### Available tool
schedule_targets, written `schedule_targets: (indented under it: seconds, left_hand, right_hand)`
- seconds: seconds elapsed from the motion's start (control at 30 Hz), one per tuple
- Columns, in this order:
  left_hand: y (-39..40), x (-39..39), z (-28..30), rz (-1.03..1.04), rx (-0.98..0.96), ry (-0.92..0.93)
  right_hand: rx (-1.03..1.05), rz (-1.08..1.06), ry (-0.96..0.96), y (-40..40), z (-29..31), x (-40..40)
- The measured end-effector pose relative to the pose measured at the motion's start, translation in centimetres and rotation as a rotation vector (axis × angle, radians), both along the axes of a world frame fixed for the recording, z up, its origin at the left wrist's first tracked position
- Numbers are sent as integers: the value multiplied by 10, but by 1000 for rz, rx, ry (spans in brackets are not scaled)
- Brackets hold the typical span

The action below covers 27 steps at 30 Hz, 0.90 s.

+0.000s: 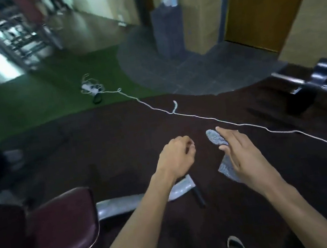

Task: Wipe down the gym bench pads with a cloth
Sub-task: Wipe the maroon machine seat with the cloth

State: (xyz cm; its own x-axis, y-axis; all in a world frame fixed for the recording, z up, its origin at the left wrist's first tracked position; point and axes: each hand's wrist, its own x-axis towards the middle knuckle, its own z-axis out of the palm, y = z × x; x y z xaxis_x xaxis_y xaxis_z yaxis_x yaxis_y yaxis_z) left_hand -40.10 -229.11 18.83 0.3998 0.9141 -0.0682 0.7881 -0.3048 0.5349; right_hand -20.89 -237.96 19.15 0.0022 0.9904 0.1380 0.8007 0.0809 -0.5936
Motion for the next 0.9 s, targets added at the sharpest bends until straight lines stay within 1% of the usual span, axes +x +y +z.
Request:
schedule_targets:
  seconds: [0.17, 0.3, 0.4, 0.53, 0.7, 0.8, 0.9]
  left_hand:
    - [3, -34, 2, 361, -27, -79]
    - [-3, -82, 0, 637, -19, -104]
    - [-3, -122, 1, 816, 4, -119]
    - [1, -183, 1, 1000, 0, -109]
    - [5, -267, -8, 1216, -9, -173]
    - [2, -306, -9, 1323, -46, -199]
    - [-2, -337, -14, 1421, -41, -225]
  right_hand:
    - [-17, 358, -11, 78, 6, -14]
    - [-46, 613, 4, 137, 6, -59]
    - [-28, 778, 33, 173, 4, -112]
    - [-9, 984, 10, 209, -3, -198]
    - [19, 1167, -33, 243, -8, -311]
    - [19, 1274, -30, 257, -7, -370]
    - [25, 1375, -26, 268, -9, -421]
